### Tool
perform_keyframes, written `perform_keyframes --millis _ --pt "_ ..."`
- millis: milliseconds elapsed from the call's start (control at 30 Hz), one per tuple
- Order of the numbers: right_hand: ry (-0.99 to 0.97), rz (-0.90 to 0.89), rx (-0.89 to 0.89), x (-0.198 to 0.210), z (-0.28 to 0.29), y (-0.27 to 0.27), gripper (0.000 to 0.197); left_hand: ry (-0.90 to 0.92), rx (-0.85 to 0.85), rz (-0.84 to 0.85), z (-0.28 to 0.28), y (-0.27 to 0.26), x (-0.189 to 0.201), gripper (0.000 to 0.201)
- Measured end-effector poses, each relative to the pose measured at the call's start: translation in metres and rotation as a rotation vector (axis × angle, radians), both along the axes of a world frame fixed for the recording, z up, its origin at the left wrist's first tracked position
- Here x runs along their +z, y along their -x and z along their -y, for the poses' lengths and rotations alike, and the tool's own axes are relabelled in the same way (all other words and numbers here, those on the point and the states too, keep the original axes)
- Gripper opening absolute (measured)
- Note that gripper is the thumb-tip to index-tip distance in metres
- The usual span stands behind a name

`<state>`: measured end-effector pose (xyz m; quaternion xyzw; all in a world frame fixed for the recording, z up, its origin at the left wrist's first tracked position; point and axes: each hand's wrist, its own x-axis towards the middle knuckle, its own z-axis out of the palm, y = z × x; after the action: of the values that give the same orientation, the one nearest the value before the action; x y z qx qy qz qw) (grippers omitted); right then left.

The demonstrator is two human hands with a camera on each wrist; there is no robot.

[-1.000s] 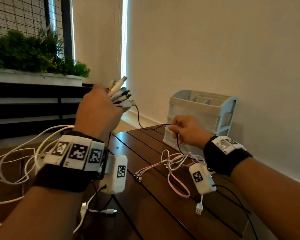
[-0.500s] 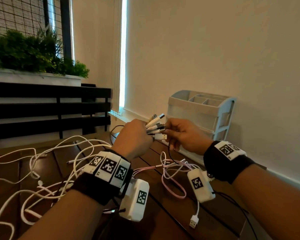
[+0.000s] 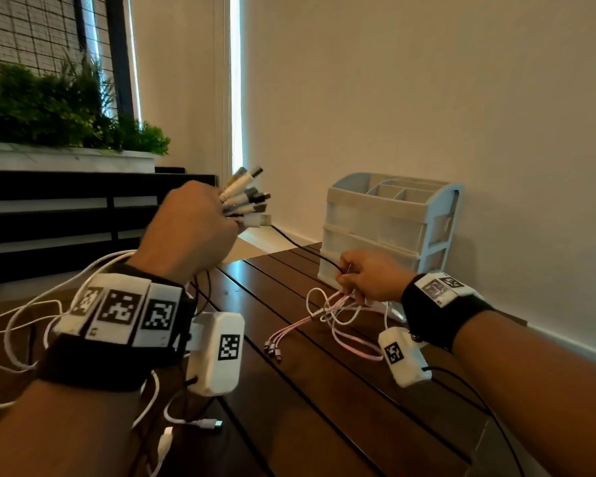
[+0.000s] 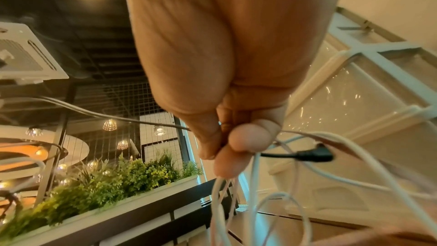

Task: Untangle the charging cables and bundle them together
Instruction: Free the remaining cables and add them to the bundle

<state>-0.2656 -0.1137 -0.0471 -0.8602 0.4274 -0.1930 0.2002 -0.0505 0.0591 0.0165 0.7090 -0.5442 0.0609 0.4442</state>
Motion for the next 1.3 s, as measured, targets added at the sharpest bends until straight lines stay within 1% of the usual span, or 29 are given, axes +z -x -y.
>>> perform_keyframes --millis 100,233,267,333,400,500,567,600,667,767,833,867,900,967,1033,1100,1200,1300 --pt "0.043 -0.068 -0.048 -0.003 0.004 0.002 0.006 0.013 0.07 0.005 -0.002 -0.009 0.003 0.025" --pt "0.027 -0.202 -0.094 -0.008 0.002 0.006 0.021 0.069 0.149 0.009 -0.005 -0.022 0.008 0.029" --pt "0.0 -0.196 -0.094 -0.008 0.002 0.008 0.022 0.08 0.173 0.014 -0.006 -0.024 0.009 0.032" --pt "-0.067 -0.113 -0.091 -0.008 0.001 0.01 0.022 0.101 0.2 0.01 -0.007 -0.027 0.011 0.029" --pt "-0.091 -0.049 -0.092 -0.005 -0.001 0.01 0.019 0.102 0.208 0.008 -0.006 -0.028 0.009 0.025" --pt "-0.062 -0.043 -0.07 0.0 -0.004 0.009 0.014 0.067 0.212 -0.002 -0.003 -0.03 0.005 0.021" --pt "-0.062 0.0 -0.052 0.004 -0.008 0.006 0.01 0.058 0.239 -0.012 -0.004 -0.033 0.005 0.02" --pt "-0.069 0.043 -0.043 0.005 -0.009 0.004 0.011 0.062 0.258 -0.02 -0.006 -0.035 0.006 0.021" --pt "-0.076 0.146 -0.03 0.007 -0.011 -0.001 0.014 0.075 0.299 -0.05 -0.011 -0.038 0.009 0.028" --pt "-0.11 0.25 0.016 0.011 -0.014 -0.012 0.014 0.103 0.35 -0.087 -0.015 -0.043 0.012 0.037" --pt "-0.153 0.319 0.051 0.011 -0.013 -0.018 0.02 0.136 0.376 -0.122 -0.017 -0.045 0.012 0.039" --pt "-0.152 0.324 0.054 0.011 -0.012 -0.02 0.024 0.153 0.394 -0.143 -0.018 -0.045 0.012 0.039" --pt "-0.117 0.288 0.044 0.009 -0.008 -0.022 0.028 0.167 0.412 -0.165 -0.019 -0.045 0.012 0.039" --pt "0.028 0.077 -0.004 0.004 0.0 -0.023 0.03 0.176 0.451 -0.19 -0.02 -0.045 0.012 0.039" --pt "0.124 -0.13 -0.058 -0.003 0.004 -0.026 0.027 0.162 0.486 -0.189 -0.021 -0.046 0.011 0.039" --pt "0.13 -0.231 -0.077 -0.011 0.009 -0.03 0.023 0.152 0.501 -0.187 -0.021 -0.047 0.011 0.037" --pt "0.105 -0.322 -0.084 -0.022 0.013 -0.037 0.022 0.115 0.496 -0.159 -0.02 -0.047 0.008 0.03" --pt "0.114 -0.445 -0.102 -0.027 0.018 -0.045 0.023 0.058 0.432 -0.13 -0.017 -0.046 0.005 0.028"
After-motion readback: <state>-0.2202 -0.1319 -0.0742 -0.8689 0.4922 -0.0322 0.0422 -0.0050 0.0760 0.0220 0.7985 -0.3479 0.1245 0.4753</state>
